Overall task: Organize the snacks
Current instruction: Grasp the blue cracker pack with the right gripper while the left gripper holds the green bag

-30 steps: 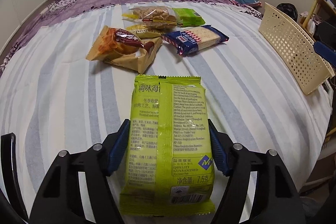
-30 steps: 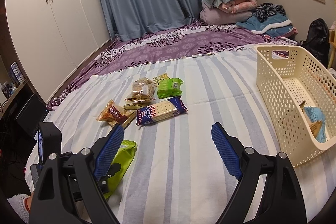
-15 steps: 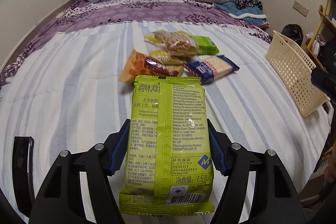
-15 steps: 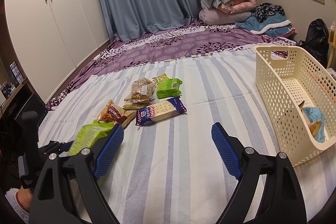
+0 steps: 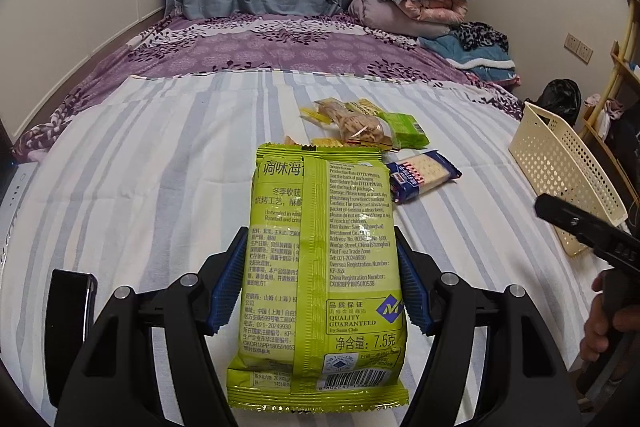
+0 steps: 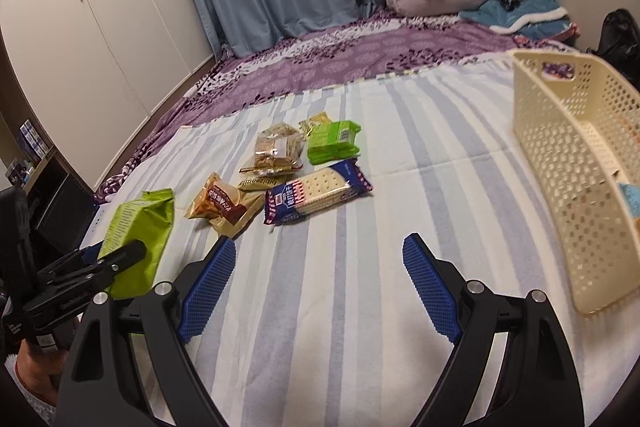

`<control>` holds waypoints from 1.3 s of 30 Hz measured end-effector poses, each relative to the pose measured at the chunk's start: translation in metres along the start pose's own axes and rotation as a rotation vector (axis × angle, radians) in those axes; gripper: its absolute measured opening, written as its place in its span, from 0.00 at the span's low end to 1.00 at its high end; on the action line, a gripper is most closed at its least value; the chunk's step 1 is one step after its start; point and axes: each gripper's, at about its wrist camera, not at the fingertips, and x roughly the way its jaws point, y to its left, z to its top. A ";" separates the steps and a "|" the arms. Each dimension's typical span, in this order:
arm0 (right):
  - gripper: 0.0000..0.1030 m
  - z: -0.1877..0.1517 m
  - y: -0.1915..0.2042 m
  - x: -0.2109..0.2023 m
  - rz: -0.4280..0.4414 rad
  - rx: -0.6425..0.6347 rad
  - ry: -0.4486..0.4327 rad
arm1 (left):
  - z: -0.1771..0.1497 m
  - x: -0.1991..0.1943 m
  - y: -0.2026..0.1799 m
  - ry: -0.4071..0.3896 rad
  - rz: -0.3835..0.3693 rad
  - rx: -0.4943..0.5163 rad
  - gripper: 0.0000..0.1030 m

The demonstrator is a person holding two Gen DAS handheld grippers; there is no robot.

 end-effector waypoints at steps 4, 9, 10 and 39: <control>0.83 0.006 0.003 0.031 -0.005 0.002 0.047 | -0.002 -0.003 0.011 -0.003 0.015 -0.013 0.67; 0.83 0.017 0.012 0.071 -0.030 -0.008 0.090 | -0.007 -0.008 0.026 -0.014 0.023 -0.028 0.67; 0.83 0.019 0.015 0.078 -0.043 -0.017 0.091 | -0.007 -0.008 0.029 -0.016 0.027 -0.027 0.67; 0.65 0.056 0.039 0.184 -0.246 -0.139 0.159 | -0.001 0.013 0.081 0.005 0.030 -0.090 0.67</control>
